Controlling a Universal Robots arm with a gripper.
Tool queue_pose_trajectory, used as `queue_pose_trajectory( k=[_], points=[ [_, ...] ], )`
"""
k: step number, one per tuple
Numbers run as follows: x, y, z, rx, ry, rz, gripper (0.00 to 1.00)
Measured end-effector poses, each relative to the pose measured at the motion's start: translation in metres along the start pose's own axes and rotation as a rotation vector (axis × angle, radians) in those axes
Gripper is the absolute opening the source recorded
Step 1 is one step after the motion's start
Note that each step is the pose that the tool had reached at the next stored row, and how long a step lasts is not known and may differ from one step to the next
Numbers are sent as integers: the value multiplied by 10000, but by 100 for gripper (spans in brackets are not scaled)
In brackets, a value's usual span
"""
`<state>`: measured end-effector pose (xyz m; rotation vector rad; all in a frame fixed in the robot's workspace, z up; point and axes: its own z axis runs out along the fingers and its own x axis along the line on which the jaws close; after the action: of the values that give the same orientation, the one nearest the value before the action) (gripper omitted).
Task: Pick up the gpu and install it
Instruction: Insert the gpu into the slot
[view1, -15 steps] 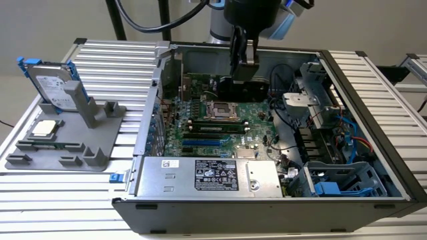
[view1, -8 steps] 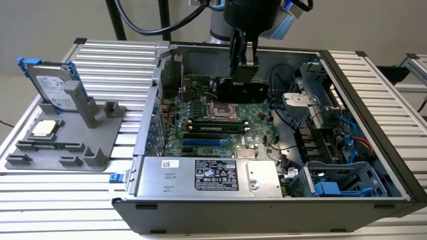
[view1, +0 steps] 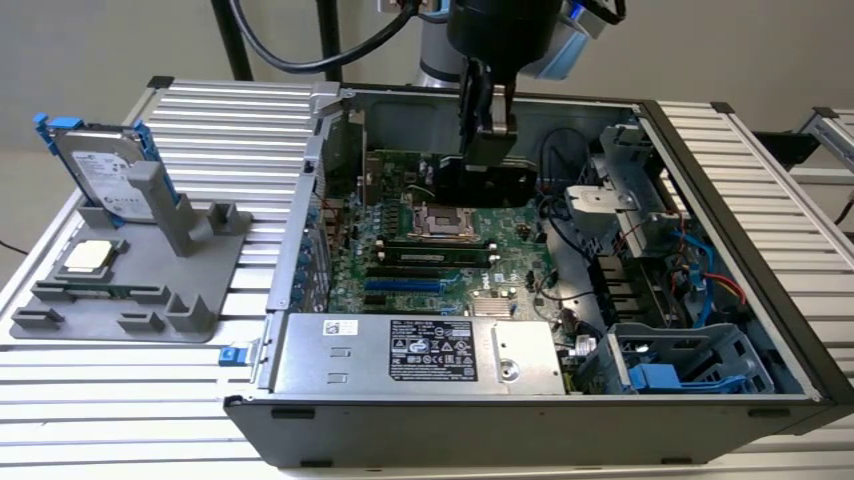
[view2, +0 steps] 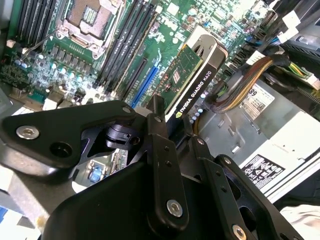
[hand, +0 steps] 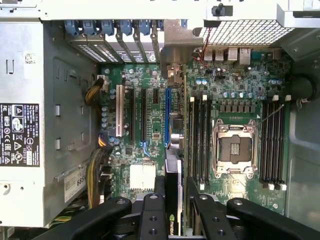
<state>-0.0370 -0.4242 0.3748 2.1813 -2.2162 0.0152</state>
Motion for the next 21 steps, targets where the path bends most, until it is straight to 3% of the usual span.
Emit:
queue_pose_trajectory(
  k=[21],
  points=[
    [-2,-1,73,-1,1,0,0]
  ],
)
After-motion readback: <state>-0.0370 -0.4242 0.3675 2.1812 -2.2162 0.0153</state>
